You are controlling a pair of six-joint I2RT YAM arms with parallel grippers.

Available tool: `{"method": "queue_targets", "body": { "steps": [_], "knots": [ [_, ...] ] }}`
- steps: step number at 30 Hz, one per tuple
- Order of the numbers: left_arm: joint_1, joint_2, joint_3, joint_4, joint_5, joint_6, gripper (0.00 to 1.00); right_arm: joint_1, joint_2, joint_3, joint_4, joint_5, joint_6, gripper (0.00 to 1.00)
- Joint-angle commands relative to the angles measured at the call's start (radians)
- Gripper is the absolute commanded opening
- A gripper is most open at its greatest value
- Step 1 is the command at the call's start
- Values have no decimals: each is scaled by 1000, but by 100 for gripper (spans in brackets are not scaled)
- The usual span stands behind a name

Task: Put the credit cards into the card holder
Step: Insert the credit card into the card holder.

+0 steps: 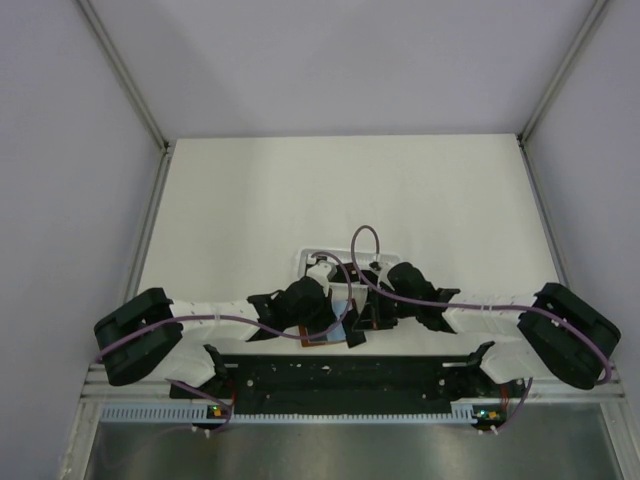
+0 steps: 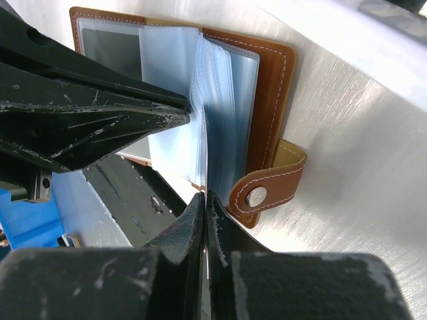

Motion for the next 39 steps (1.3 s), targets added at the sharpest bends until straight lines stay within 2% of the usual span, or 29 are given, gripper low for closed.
{"method": "queue_targets", "body": {
  "steps": [1,16,31,39],
  "knots": [
    [3,44,-44,-146,-4,20,0,18,40,30,48,22,27,0],
    [4,-19,-49,-104,-17,5,0,18,123,1,220,-18,141,0],
    [4,-285,-58,-231,-164,-44,0,18,145,-20,242,41,195,0],
    [4,-276,-79,-259,-172,-78,0,18,183,-17,306,20,227,0]
  ]
}}
